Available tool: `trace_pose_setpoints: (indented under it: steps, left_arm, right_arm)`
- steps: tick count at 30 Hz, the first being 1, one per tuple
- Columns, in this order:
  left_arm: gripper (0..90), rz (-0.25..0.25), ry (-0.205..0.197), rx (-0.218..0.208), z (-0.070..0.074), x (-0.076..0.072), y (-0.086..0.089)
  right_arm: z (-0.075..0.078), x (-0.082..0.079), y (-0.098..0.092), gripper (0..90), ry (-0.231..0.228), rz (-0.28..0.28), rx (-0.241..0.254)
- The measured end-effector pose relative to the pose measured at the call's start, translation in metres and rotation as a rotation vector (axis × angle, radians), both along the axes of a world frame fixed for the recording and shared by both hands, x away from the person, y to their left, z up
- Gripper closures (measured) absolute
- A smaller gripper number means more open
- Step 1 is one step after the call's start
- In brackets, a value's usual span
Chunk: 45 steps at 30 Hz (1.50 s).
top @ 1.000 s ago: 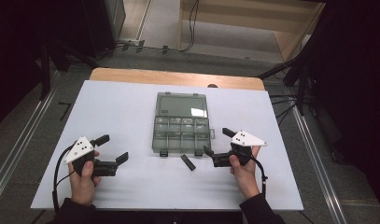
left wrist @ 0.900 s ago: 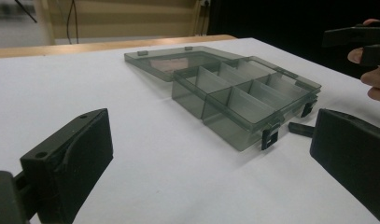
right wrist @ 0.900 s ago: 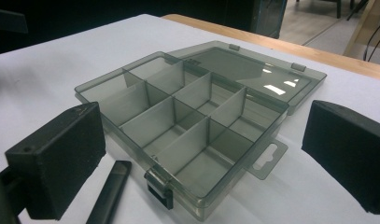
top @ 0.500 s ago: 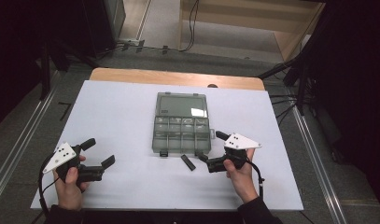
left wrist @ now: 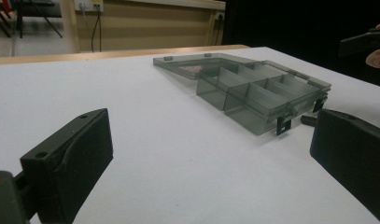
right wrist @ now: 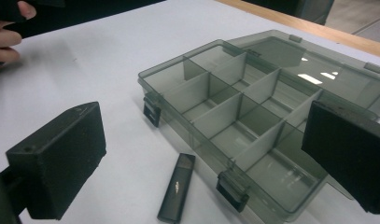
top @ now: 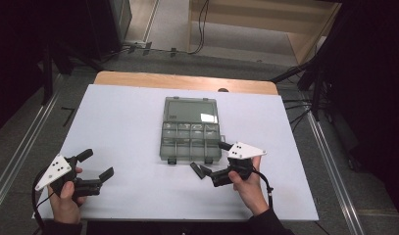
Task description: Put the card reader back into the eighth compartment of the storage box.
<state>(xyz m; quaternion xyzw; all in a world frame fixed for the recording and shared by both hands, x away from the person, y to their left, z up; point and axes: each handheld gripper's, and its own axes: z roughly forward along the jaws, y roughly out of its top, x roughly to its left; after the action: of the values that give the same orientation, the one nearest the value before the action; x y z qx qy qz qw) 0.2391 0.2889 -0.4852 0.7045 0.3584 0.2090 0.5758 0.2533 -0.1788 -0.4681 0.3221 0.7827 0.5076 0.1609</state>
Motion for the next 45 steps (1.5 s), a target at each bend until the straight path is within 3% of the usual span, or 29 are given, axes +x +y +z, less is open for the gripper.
trace_pose_setpoints:
  steps: [14, 16, 21, 24, 27, 30, 39, 41, 45]
  left_arm:
    - [0.0, 0.012, 0.004, -0.010, -0.002, 0.001, 0.008]
    - [0.0, 0.008, 0.001, -0.003, -0.002, 0.001, 0.008]
    - [0.0, 0.007, 0.003, -0.004, -0.003, 0.001, 0.007]
    - [0.0, 0.007, 0.003, -0.005, -0.003, 0.001, 0.007]
    - [0.0, 0.005, 0.006, -0.002, -0.003, 0.001, 0.007]
    - [0.0, 0.005, 0.007, 0.001, -0.003, 0.002, 0.007]
    - [0.0, 0.002, 0.008, 0.005, -0.003, 0.002, 0.006]
    - [0.0, 0.002, 0.009, 0.005, -0.003, 0.002, 0.006]
    - [0.0, 0.001, 0.008, 0.003, -0.003, 0.002, 0.006]
  right_arm:
    - [-0.005, 0.001, 0.013, 0.0, 0.059, 0.064, -0.019]
    - [-0.006, 0.001, 0.015, 5.6, 0.061, 0.056, -0.024]
    - [-0.008, 0.000, 0.020, 6.2, 0.079, 0.062, -0.042]
    - [-0.009, 0.000, 0.022, 14.1, 0.081, 0.058, -0.059]
    - [-0.010, -0.001, 0.024, 28.8, 0.073, 0.044, -0.069]
    - [-0.012, -0.001, 0.026, 38.0, 0.081, 0.046, -0.076]
    - [-0.019, 0.003, 0.028, 51.4, 0.113, 0.024, -0.132]
    - [-0.019, 0.003, 0.028, 52.8, 0.172, 0.028, -0.118]
    - [-0.021, 0.005, 0.027, 56.5, 0.210, 0.013, -0.119]
